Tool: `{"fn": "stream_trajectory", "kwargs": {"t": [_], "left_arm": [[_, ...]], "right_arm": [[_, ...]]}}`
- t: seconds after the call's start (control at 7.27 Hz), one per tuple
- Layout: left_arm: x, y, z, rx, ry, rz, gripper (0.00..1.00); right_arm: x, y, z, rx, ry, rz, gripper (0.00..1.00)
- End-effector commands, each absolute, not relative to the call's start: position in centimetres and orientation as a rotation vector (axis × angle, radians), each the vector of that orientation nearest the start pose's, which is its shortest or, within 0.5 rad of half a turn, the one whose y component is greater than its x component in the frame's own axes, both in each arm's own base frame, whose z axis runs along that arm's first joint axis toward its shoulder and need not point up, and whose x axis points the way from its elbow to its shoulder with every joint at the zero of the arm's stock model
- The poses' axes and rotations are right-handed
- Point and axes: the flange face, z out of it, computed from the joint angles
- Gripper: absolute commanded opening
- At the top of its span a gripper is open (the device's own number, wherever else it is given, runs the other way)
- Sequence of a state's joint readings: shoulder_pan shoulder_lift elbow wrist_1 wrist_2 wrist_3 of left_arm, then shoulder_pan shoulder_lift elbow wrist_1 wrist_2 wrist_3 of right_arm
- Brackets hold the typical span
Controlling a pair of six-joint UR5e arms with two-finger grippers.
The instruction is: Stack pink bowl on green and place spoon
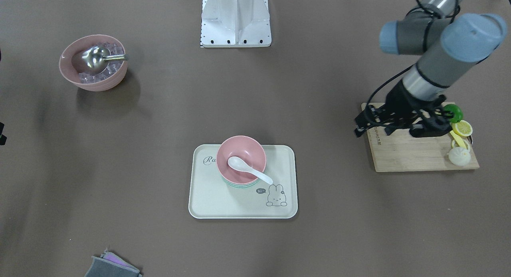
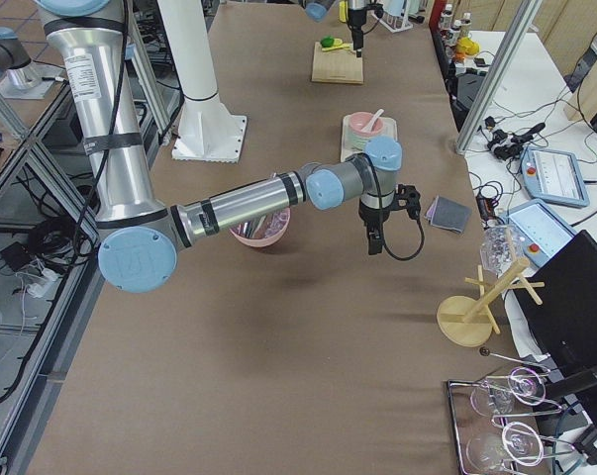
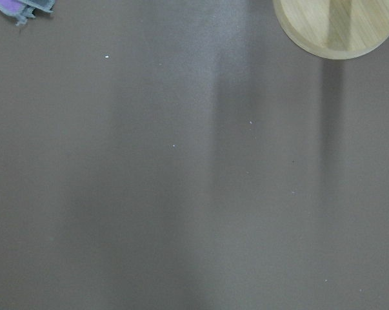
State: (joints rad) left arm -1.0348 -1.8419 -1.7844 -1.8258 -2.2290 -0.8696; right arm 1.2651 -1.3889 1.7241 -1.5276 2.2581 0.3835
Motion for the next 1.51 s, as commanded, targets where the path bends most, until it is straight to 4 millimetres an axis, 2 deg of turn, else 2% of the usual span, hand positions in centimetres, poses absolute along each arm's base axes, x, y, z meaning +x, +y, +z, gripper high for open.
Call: {"fn": "stream_trajectory", "kwargs": {"t": [0.0,0.14,0.28,0.41,0.55,0.69,0.83,0.96,1.1,1.38], "left_arm": [[9.8,-50.2,51.5,0.244,0.758,0.244,0.98],[6.8,-49.3,55.5,0.215,0.777,0.288,0.98],[3.6,-49.3,58.0,0.184,0.834,0.224,0.98],[1.9,-48.1,60.7,0.176,0.858,0.26,0.98],[0.8,-47.4,61.7,0.208,0.848,0.328,0.98],[0.5,-45.9,64.6,0.155,0.835,0.307,0.98],[0.2,-45.8,65.5,0.143,0.819,0.282,0.98],[0.1,-45.6,63.7,0.159,0.816,0.264,0.98],[0.2,-45.3,64.5,0.148,0.818,0.259,0.98],[0.3,-45.2,64.8,0.135,0.824,0.256,0.98]], "right_arm": [[-8.3,-56.7,50.9,0.093,-0.791,-0.091,1.0],[-6.9,-56.9,53.2,0.076,-0.836,-0.129,1.0],[-6.0,-56.8,55.1,0.077,-0.853,-0.176,1.0],[-5.2,-56.5,55.2,0.093,-0.853,-0.186,1.0],[-5.1,-56.4,55.3,0.091,-0.849,-0.179,1.0],[-4.0,-54.7,56.8,0.083,-0.844,-0.156,1.0],[-3.3,-54.8,56.2,0.082,-0.832,-0.137,1.0],[-1.8,-54.3,56.5,0.072,-0.827,-0.105,1.0],[-0.4,-53.9,56.7,0.088,-0.81,-0.09,1.0],[0.3,-52.7,59.0,0.07,-0.728,-0.073,1.0]]}}
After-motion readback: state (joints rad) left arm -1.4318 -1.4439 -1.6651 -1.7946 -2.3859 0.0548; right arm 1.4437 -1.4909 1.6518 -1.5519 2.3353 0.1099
